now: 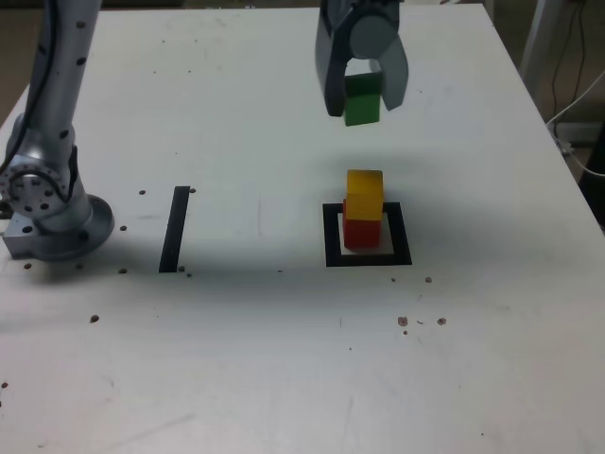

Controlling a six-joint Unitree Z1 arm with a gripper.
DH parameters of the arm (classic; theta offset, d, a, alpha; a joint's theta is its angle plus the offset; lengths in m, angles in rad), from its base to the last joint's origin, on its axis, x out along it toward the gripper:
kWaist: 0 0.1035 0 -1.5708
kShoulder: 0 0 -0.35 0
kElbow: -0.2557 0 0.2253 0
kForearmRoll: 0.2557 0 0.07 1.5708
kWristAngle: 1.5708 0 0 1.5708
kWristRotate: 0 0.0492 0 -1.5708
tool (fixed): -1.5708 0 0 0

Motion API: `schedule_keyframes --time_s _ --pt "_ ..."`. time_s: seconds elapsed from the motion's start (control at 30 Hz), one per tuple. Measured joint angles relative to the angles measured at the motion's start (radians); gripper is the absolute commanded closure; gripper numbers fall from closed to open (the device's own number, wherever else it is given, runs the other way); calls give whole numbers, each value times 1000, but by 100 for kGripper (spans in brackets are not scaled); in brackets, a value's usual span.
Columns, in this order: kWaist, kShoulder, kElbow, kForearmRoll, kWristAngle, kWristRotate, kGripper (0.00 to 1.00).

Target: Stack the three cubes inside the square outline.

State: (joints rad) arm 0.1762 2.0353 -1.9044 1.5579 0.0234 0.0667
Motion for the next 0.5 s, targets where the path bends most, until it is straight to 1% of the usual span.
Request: schedule_keyframes --time_s 0.1,0.27,0.33,0.5 --pt "-22 0 -10 12 -13 6 73" --pt "-87 5 -25 18 -46 8 73" --pt "-95 15 -25 18 -60 8 73" --pt "-123 27 -12 18 -80 7 73"
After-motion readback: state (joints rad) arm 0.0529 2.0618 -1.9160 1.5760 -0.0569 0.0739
